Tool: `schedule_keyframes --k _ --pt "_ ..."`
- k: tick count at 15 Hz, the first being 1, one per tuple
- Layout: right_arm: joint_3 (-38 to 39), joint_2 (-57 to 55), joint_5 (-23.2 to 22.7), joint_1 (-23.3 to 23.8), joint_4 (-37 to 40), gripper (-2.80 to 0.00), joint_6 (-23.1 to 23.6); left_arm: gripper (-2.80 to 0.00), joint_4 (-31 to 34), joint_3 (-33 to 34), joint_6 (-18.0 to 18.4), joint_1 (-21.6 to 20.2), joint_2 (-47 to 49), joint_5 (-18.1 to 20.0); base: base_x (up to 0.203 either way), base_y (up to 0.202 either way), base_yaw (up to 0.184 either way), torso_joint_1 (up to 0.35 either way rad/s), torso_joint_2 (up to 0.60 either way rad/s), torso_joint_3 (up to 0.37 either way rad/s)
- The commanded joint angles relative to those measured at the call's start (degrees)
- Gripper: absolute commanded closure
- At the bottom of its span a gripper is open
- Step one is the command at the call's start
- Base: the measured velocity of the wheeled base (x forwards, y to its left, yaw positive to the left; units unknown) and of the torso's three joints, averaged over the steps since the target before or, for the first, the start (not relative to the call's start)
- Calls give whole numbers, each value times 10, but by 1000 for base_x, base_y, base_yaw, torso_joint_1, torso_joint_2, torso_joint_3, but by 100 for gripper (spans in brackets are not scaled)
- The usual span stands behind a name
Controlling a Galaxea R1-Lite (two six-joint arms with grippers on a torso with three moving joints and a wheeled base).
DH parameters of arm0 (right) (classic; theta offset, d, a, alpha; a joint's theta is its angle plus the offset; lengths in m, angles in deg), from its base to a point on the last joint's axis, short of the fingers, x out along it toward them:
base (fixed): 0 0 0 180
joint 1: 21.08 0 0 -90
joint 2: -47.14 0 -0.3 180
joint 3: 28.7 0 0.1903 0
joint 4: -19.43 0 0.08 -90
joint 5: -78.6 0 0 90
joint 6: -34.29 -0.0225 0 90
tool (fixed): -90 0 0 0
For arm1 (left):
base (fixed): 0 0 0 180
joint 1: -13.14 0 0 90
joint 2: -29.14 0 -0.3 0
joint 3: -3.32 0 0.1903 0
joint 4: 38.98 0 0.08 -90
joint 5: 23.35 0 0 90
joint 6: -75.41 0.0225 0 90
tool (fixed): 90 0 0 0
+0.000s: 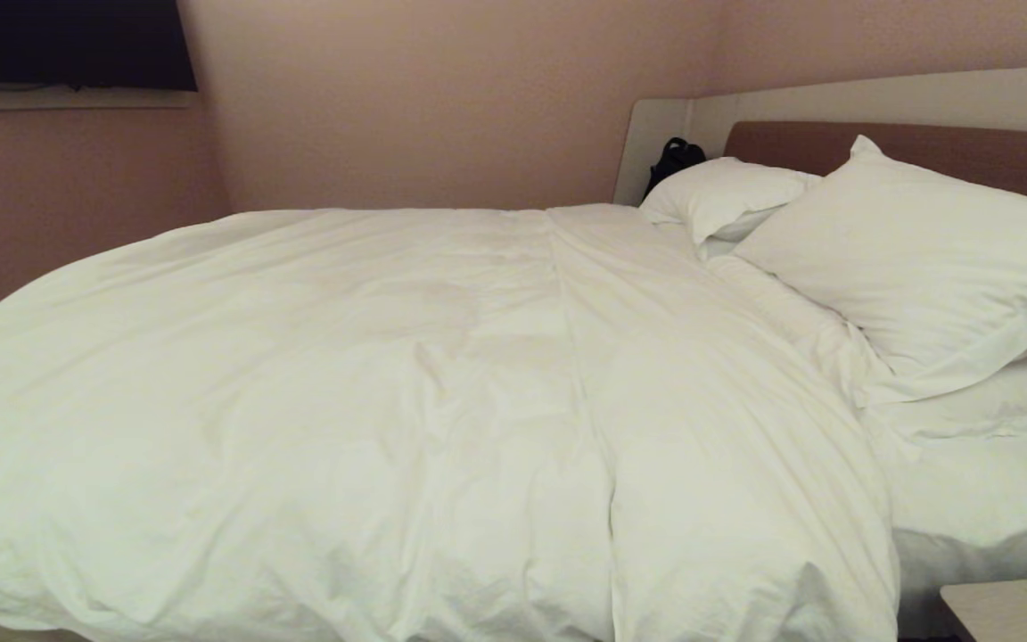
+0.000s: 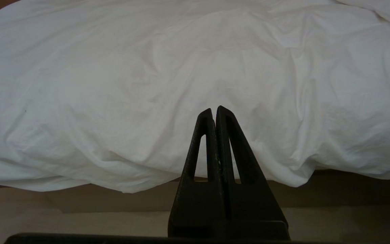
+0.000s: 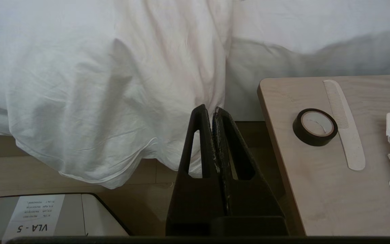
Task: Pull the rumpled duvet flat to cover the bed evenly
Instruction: Flatten the corners of the folded blanket
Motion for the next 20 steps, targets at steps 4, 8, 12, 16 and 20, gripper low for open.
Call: schedule_keyframes --k 4,8,12,16,20 --pt "0 -1 -1 0 0 0 0 0 0 0 1 0 0 0 0 0 0 0 0 0" --pt "0 -2 -1 0 0 0 0 0 0 0 0 0 0 0 0 0 0 0 0 0" --pt "-1 -10 0 -53 1 0 0 0 -1 0 0 0 0 0 0 0 0 0 0 0" --pt "0 3 0 -57 1 0 0 0 0 0 0 0 0 0 0 0 0 0 0 0" --pt "0 19 0 -59 1 0 0 0 0 0 0 0 0 0 0 0 0 0 0 0"
